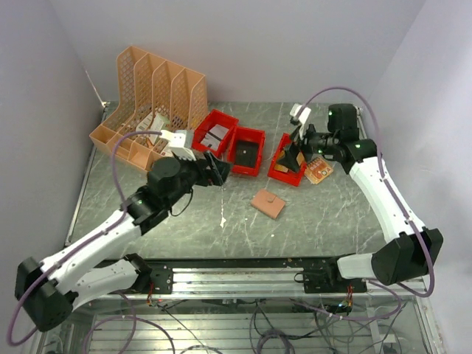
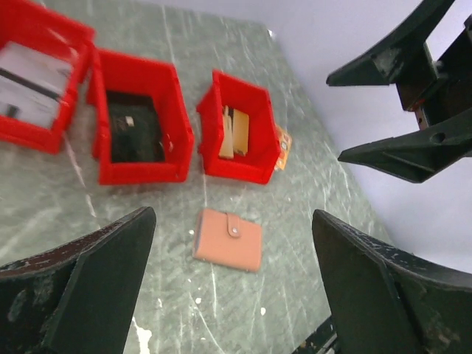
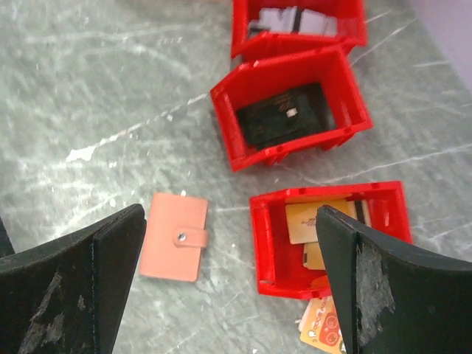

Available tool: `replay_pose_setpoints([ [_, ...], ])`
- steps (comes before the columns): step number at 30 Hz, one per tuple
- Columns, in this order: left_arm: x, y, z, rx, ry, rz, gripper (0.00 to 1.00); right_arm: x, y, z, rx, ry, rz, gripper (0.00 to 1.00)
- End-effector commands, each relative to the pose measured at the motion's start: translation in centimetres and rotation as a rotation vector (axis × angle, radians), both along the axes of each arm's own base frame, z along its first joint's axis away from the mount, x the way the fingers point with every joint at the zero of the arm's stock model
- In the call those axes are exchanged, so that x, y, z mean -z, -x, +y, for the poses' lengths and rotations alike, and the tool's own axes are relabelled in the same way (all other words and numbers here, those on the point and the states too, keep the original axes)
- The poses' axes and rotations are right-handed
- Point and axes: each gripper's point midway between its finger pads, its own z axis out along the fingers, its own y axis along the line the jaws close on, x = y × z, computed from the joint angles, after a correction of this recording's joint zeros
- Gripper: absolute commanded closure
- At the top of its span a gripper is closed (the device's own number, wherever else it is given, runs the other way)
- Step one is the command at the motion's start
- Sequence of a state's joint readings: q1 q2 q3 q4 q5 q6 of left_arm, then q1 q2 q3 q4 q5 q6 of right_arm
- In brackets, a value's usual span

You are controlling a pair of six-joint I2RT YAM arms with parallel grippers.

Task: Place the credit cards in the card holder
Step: Reset both arms

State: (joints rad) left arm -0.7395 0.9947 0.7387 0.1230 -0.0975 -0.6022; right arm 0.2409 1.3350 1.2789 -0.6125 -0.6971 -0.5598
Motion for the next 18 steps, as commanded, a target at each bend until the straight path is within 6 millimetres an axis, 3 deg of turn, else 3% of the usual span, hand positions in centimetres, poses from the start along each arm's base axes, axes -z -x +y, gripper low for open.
replay_pose_setpoints([
  [1, -6.5, 0.2, 4.9, -0.147, -0.096, -0.108, 0.01, -8.3, -1.6, -1.0, 0.149, -0.165, -0.082, 0.00],
  [3, -9.4, 0.8, 5.9, -0.154, -0.111, -0.144, 0.01, -11.9, -3.2, -2.8, 0.322, -0.217, -0.111, 0.00],
  [5, -11.9, 1.5, 6.5, -0.154, -0.113, -0.165, 0.01, -14.5, -3.8, -3.7, 0.389, -0.243, -0.118, 0.00],
  [10, -17.0, 3.2, 7.4, -0.124, -0.084, -0.220, 0.01, -21.0, -3.1, -5.2, 0.502, -0.331, -0.196, 0.00],
  [15, -20.3, 4.9, 7.7, -0.083, -0.029, -0.271, 0.01, -24.7, -2.1, -5.7, 0.555, -0.423, -0.205, 0.00],
  [18, -21.2, 5.3, 7.9, -0.076, -0.012, -0.281, 0.01, -25.7, -1.8, -6.7, 0.639, -0.469, -0.201, 0.01],
])
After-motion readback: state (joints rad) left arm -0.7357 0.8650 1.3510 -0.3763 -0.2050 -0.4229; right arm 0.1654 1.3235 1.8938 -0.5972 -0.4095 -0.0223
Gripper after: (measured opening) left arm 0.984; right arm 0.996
